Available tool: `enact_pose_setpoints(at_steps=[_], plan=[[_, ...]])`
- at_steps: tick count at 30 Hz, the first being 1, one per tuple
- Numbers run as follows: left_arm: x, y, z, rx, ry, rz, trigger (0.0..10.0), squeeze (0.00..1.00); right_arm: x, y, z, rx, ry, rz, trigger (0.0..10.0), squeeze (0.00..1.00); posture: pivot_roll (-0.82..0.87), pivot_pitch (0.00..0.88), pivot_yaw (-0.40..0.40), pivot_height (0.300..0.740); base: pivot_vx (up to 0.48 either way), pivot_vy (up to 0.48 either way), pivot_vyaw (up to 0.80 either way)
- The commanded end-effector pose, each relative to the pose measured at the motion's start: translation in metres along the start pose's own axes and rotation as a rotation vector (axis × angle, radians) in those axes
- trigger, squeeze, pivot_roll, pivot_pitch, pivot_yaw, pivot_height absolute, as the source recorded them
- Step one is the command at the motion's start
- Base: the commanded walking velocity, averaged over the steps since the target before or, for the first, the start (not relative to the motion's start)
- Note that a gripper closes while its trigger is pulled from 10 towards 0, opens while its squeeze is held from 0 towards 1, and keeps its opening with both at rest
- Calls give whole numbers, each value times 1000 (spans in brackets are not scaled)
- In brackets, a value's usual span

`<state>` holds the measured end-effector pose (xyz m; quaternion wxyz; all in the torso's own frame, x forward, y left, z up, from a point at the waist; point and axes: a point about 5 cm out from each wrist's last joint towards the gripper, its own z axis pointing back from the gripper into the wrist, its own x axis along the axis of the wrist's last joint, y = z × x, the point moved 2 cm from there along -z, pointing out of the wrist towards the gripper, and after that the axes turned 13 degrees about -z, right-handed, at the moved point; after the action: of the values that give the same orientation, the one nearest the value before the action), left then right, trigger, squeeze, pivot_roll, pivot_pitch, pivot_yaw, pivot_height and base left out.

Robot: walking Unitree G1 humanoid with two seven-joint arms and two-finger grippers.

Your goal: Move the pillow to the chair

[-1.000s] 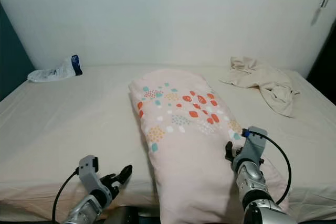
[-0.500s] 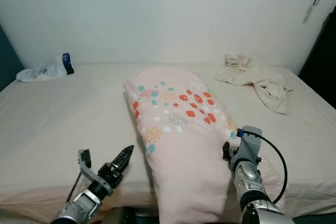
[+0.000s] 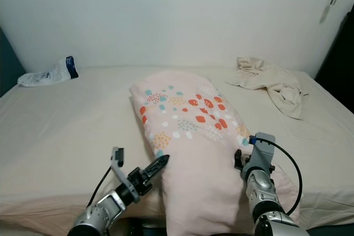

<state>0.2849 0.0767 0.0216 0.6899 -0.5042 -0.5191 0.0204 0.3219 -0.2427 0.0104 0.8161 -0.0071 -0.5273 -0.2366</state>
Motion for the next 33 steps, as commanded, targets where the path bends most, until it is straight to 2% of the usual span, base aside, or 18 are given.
enact_pose_setpoints(at_steps=[1,9,17,22,25,26,28,33], plan=[[-23,-13,-8,-1,27,46,10000,0,-30,-10,7,-42,114,7,10000,0,89,29,-13,545,0,0,0],[-29,-20,-22,62,39,50,10000,0,-28,-10,7,-42,108,1,10000,0,87,31,-13,545,0,0,0],[-31,-29,-36,68,49,72,10000,0,-27,-10,6,-43,108,0,10000,0,84,28,-13,545,0,0,0],[-40,-48,-48,-21,108,108,10000,0,-27,-11,6,-43,107,3,10000,0,79,23,-10,545,0,0,0],[-50,-61,-53,-89,182,84,10000,0,-27,-11,6,-44,107,3,10000,0,77,20,-7,545,0,0,0],[-50,-61,-53,-89,182,84,10000,0,-27,-11,6,-44,107,3,10000,0,77,20,-7,545,0,0,0],[-61,-71,-55,-140,260,56,10000,0,-27,-11,6,-45,107,3,10000,0,73,16,-4,545,0,0,0],[-64,-72,-57,-143,300,23,10000,0,-27,-11,6,-46,107,4,10000,0,68,14,-1,545,0,0,0]])
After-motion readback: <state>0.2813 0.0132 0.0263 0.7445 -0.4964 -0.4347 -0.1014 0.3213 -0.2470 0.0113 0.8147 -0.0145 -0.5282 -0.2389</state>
